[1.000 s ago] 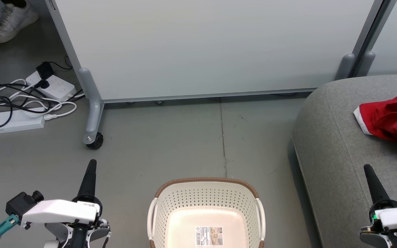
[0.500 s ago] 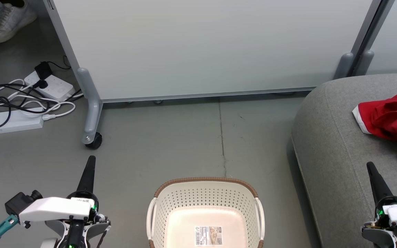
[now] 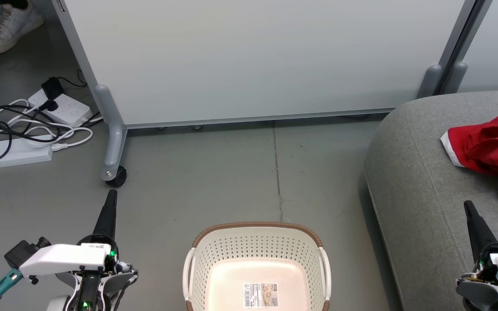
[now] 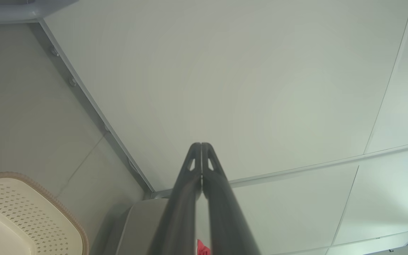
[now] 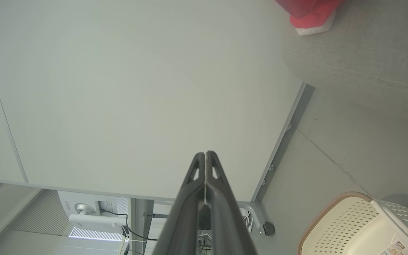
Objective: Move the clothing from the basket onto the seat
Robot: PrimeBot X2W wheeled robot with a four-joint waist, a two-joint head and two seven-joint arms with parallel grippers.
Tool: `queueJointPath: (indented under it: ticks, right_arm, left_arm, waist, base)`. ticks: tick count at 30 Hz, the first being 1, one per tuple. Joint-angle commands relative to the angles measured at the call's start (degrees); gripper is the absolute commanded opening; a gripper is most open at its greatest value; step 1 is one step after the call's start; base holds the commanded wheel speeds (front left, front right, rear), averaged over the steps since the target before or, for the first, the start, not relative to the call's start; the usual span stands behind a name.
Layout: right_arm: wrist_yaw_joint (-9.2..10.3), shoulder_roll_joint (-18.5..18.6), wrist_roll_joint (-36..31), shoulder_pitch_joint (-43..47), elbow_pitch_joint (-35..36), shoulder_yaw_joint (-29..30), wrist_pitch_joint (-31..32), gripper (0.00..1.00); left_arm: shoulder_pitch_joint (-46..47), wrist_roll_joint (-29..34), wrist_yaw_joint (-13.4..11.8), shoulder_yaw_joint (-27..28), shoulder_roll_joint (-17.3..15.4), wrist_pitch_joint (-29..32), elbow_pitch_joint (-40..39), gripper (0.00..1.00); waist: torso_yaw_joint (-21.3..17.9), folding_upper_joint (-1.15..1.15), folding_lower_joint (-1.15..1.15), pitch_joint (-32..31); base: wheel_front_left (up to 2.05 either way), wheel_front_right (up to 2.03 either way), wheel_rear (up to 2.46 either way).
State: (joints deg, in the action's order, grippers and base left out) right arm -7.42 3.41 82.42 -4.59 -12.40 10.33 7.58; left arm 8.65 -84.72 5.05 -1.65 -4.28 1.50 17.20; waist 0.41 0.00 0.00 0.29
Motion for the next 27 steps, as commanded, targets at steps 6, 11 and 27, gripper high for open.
queueJointPath:
  ticks: [6,11,27]
  right_arm:
    - [-0.11,0.13,3.38,-1.26,-0.79,0.67,0.65,0.00]
    - [-0.12,0.09,5.36,-1.77,-1.33,1.06,0.90,0.00]
    - [-0.12,-0.02,9.83,-2.45,-2.52,1.77,1.56,0.00]
  left_arm:
    - [1.80,-2.81,1.14,1.08,0.40,0.73,0.43,0.00]
    - [1.91,-4.37,1.59,1.62,0.61,1.18,0.81,0.00]
    - [2.61,-8.18,2.70,2.69,1.42,2.28,1.57,0.00]
  waist:
    - [-0.11,0.00,0.00,0.06]
    - [-0.20,0.00,0.00,0.10]
    - [-0.44,0.00,0.00,0.22]
  base:
    - [0.00,0.00,0.00]
    - [0.00,0.00,0.00]
    - [0.00,0.00,0.00]
